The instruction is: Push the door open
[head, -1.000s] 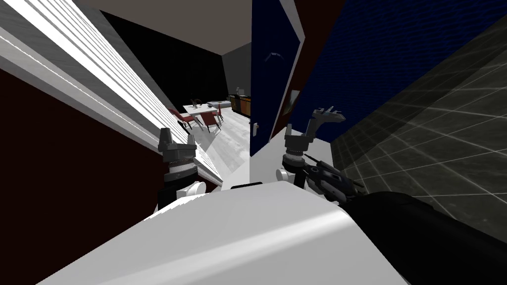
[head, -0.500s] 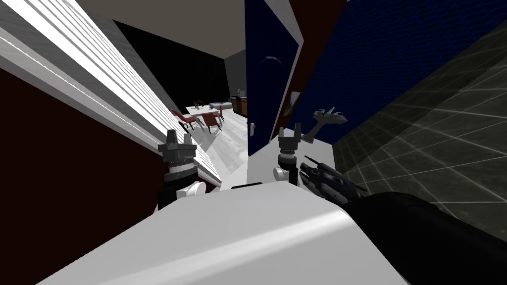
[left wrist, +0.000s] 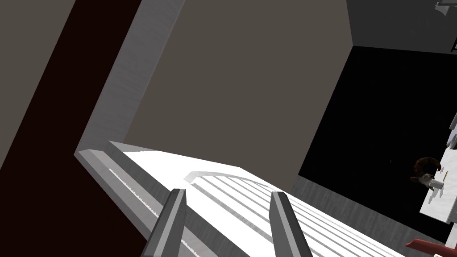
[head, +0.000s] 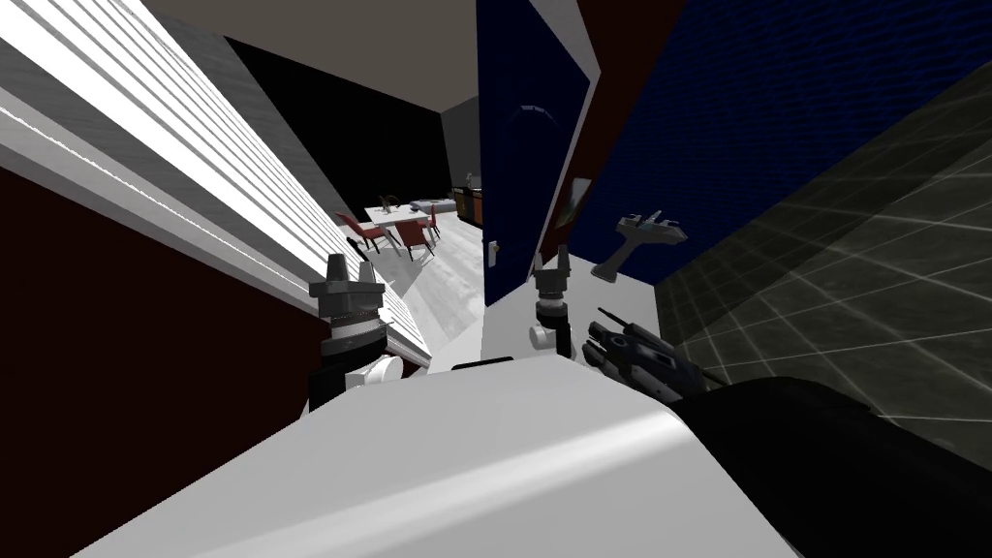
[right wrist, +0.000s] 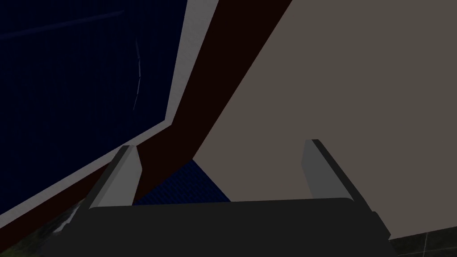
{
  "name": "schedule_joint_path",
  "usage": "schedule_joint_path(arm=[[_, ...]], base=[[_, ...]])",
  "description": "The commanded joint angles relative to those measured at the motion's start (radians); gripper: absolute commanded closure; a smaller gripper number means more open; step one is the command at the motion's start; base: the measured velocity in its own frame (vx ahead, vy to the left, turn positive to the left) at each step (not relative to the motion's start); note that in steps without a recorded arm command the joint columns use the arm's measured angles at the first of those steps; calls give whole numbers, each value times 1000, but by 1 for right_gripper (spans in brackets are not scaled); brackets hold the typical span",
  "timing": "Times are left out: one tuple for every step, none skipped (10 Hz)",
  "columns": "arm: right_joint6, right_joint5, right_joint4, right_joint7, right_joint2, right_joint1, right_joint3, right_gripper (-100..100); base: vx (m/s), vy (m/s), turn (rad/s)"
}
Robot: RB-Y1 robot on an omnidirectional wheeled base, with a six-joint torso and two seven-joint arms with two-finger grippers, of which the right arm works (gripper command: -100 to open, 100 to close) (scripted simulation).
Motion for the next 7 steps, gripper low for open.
schedule_joint_path(arm=[[5,9,50,-15,-8,-32,2,-100],[6,19,81,-28,-15,-57,6,-100],[6,19,100,-28,-15,-57,6,-100],[7,28,138,-42,-22,-82,10,-100],[7,37,175,-56,-29,-108,14,-100],[7,37,192,-56,-29,-108,14,-100],[8,47,236,-71,-36,-135,18,-100]], base=[[30,-52,26],[52,-68,55],[39,-61,32],[33,-61,31],[53,-81,69],[52,-61,29],[39,-56,33]])
